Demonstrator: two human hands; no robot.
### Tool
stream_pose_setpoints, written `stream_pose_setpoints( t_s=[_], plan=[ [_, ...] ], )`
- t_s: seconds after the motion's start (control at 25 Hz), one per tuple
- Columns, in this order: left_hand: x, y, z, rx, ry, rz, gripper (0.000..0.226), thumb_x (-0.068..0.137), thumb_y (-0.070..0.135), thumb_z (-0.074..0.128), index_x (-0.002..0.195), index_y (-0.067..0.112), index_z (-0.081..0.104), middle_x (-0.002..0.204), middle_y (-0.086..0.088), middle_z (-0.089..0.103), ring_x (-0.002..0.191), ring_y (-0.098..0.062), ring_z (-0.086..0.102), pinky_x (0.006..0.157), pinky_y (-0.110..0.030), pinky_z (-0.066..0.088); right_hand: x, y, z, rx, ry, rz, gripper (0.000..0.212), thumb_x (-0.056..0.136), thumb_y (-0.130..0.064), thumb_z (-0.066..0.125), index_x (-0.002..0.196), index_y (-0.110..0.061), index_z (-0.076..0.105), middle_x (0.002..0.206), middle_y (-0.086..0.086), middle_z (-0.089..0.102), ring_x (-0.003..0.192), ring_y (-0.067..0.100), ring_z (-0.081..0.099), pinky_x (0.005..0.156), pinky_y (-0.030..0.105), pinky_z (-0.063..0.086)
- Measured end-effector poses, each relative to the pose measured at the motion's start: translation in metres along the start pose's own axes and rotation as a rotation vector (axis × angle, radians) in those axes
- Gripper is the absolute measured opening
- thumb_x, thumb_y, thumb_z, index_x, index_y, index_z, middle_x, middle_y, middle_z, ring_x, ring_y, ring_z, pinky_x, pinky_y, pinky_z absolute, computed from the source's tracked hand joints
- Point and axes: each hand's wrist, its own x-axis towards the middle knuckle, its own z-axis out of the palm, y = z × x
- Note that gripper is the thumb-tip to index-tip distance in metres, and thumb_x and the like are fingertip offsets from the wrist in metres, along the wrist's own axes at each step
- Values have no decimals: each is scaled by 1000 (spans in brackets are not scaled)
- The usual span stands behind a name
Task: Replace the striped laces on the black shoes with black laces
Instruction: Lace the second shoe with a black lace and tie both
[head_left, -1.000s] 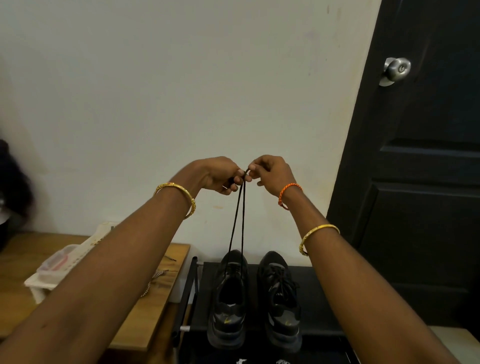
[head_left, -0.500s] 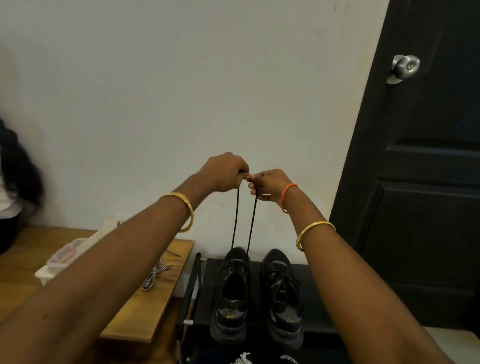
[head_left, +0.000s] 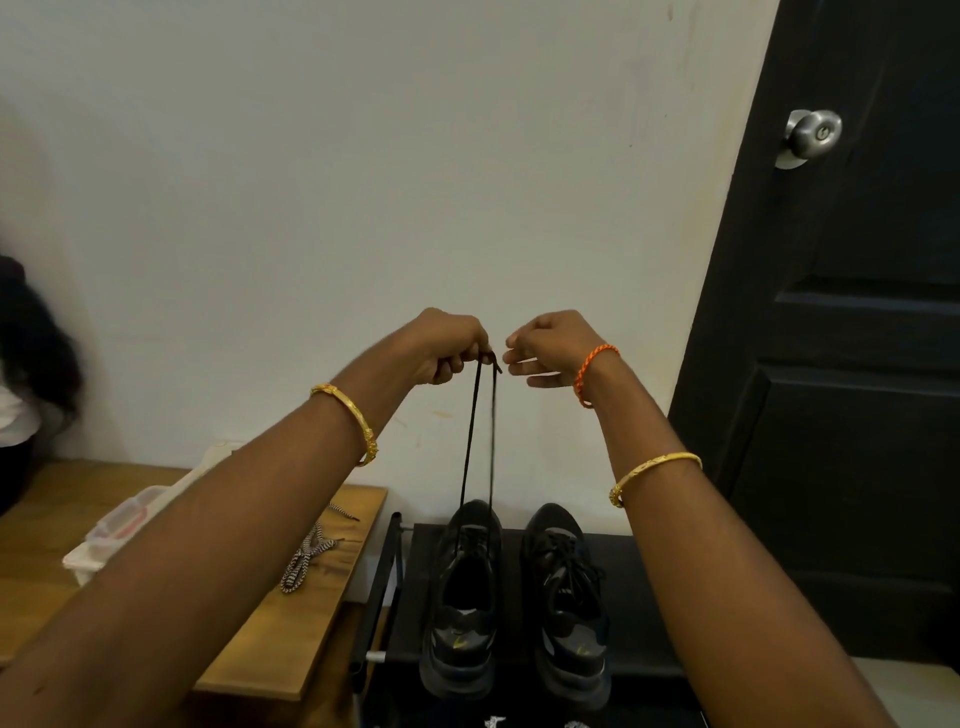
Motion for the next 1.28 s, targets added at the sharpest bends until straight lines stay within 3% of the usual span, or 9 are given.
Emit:
stream_pose_setpoints(
  t_s=[0.12,0.32,0.52,0.76,0.92,1.0,1.12,1.2,1.28],
  plan=[
    [-4,0,-3,-90,-89,-115,18,84,11,57,67,9,62,39,9,33,31,-5,24,33,-11,21,-12,-13,5,-168,-104,-25,6,85,-12,63,79,-12,64,78,3,72,68,10,69,75,30,50],
    [-6,-10,-3,-240,-126,-115,16,89,16,55,82,11,68,39,11,33,33,-5,26,34,-13,21,-10,-9,16,-254,70,-82,9,82,-12,67,83,-3,67,87,14,71,83,19,66,73,31,52],
    [-6,-31,1,-212,42,-28,18,89,28,63,78,18,72,72,7,56,59,-8,45,44,-17,35,-2,5,11,-244,170,-85,15,81,-20,64,74,-8,65,70,6,63,73,16,62,55,22,45],
    [3,-97,0,-793,129,-203,20,99,17,47,114,14,60,119,-3,58,109,-24,59,90,-36,46,-2,79,-5,208,368,129,24,87,-21,59,81,1,65,73,9,57,72,20,55,73,40,56],
    [15,-133,3,-1309,184,-240,26,104,12,24,87,12,44,78,-4,55,72,-20,59,90,-41,50,-7,130,-8,748,456,317,13,94,-11,48,84,-6,55,89,6,56,87,17,62,75,38,55],
    [20,-153,7,-1030,335,-142,29,102,15,27,77,13,42,71,-2,43,58,-13,43,65,-27,51,-6,153,-14,1111,483,367,13,96,-4,40,87,-3,49,93,12,58,83,22,65,78,44,56],
    [22,-204,11,160,398,290,25,100,36,40,105,17,55,96,-1,53,85,-18,53,71,-29,41,-5,186,-20,1306,583,380,20,96,-3,34,82,-6,46,74,9,53,57,13,53,49,28,54],
    [24,-236,10,769,259,515,35,94,50,48,107,22,64,97,-5,56,86,-21,54,70,-30,38,-7,209,-18,858,686,335,19,95,-7,38,76,-10,44,66,4,45,51,12,39,38,21,38],
    [26,-261,3,1125,174,528,40,91,53,48,97,20,70,98,-7,56,88,-21,52,71,-30,35,-13,238,-18,156,711,153,11,93,-10,45,82,-9,46,66,5,49,58,21,46,48,25,39]
  ],
)
